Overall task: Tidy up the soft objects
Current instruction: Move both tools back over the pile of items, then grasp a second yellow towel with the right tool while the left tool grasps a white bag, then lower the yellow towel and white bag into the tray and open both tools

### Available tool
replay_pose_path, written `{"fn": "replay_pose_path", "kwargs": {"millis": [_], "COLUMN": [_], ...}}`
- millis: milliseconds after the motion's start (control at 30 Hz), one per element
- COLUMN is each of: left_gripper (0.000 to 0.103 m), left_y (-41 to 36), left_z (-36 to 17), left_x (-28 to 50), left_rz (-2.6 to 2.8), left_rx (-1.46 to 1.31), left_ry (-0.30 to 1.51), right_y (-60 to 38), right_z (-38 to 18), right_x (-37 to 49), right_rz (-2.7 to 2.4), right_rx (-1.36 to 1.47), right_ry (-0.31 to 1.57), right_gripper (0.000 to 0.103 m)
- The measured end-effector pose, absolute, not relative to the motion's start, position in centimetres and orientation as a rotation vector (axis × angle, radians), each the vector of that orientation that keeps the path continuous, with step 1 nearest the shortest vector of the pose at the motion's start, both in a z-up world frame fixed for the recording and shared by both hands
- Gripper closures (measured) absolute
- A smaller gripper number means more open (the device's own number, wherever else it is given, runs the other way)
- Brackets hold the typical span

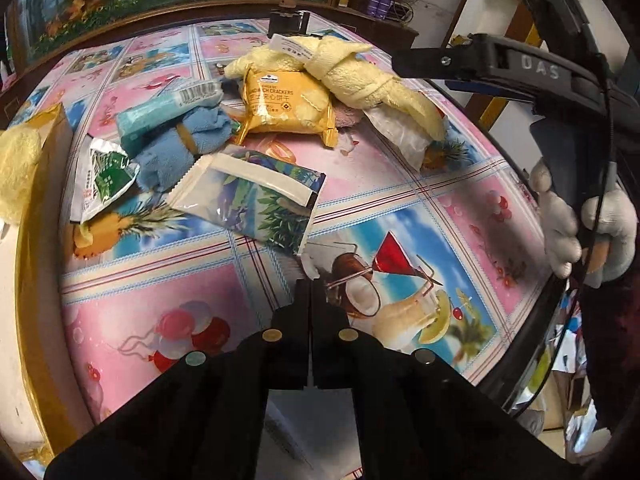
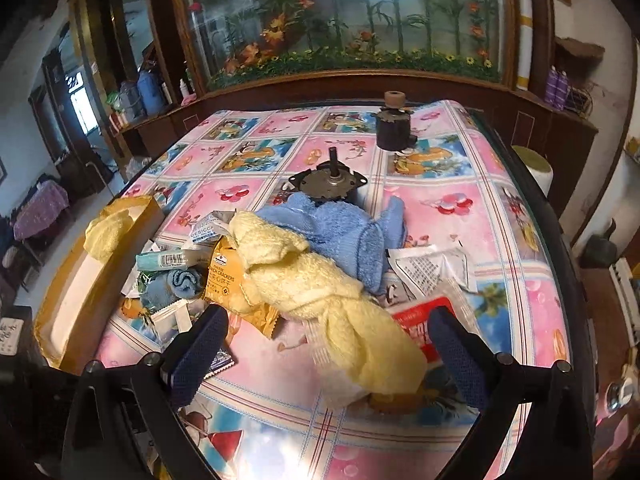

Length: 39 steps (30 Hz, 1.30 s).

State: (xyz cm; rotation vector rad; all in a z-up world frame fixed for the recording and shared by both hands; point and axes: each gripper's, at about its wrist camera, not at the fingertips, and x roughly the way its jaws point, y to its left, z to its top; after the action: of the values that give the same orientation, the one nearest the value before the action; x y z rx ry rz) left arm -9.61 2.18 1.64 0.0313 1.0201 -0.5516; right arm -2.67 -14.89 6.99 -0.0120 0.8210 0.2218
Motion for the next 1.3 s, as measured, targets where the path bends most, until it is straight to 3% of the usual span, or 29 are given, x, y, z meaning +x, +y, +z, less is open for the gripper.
{"fn": "replay_pose_path", "kwargs": {"millis": [100, 167, 267, 300, 333, 367, 467, 533, 567, 667, 733, 933, 1300], "left_gripper": [0.103, 0.098, 0.063, 0.045, 0.038, 0.038, 0.037, 0.025, 0.023, 0.026, 0.055, 0.057, 0.057], "left_y": [4.3, 5.6, 6.8, 6.9, 6.8, 6.5, 4.2, 2.2, 1.0, -1.5, -1.9, 1.8, 14.8], "left_z": [2.3, 2.7, 3.1, 3.2, 3.2, 3.1, 2.4, 2.0, 1.7, 1.3, 1.8, 3.3, 8.9], "left_x": [-10.1, -10.3, -10.6, -11.0, -11.4, -11.7, -12.4, -12.9, -13.1, -14.7, -15.3, -14.0, -11.5], "left_rz": [-0.585, -0.576, -0.536, -0.515, -0.505, -0.505, -0.495, -0.472, -0.463, -0.463, -0.516, -0.586, -0.457], "left_rx": [-0.066, -0.113, -0.144, -0.147, -0.150, -0.148, -0.047, 0.060, 0.121, 0.278, 0.292, 0.060, -0.291], "left_ry": [1.017, 1.024, 1.040, 1.046, 1.049, 1.056, 1.089, 1.067, 1.068, 0.997, 0.975, 0.981, 0.822], "right_y": [-12.8, -11.7, -10.2, -9.7, -9.4, -9.3, -9.6, -10.1, -10.4, -11.6, -12.4, -14.8, -12.6], "right_z": [6.7, 6.3, 5.0, 4.4, 3.9, 3.4, 3.4, 3.9, 4.2, 5.4, 6.4, 8.7, 13.3], "right_x": [-1.4, -0.6, 0.7, 1.1, 1.4, 1.7, 1.7, 1.4, 1.1, 0.2, -0.5, -2.0, -3.9], "right_rz": [0.230, 0.232, 0.220, 0.212, 0.209, 0.220, 0.232, 0.237, 0.236, 0.238, 0.244, 0.253, 0.458], "right_rx": [-0.115, -0.182, -0.283, -0.317, -0.341, -0.343, -0.296, -0.253, -0.235, -0.178, -0.141, -0.031, 0.164], "right_ry": [0.824, 0.831, 0.854, 0.864, 0.879, 0.901, 0.912, 0.906, 0.900, 0.882, 0.869, 0.839, 0.803], "right_gripper": [0.003, 0.005, 0.014, 0.022, 0.029, 0.040, 0.047, 0.049, 0.049, 0.049, 0.049, 0.049, 0.049]}}
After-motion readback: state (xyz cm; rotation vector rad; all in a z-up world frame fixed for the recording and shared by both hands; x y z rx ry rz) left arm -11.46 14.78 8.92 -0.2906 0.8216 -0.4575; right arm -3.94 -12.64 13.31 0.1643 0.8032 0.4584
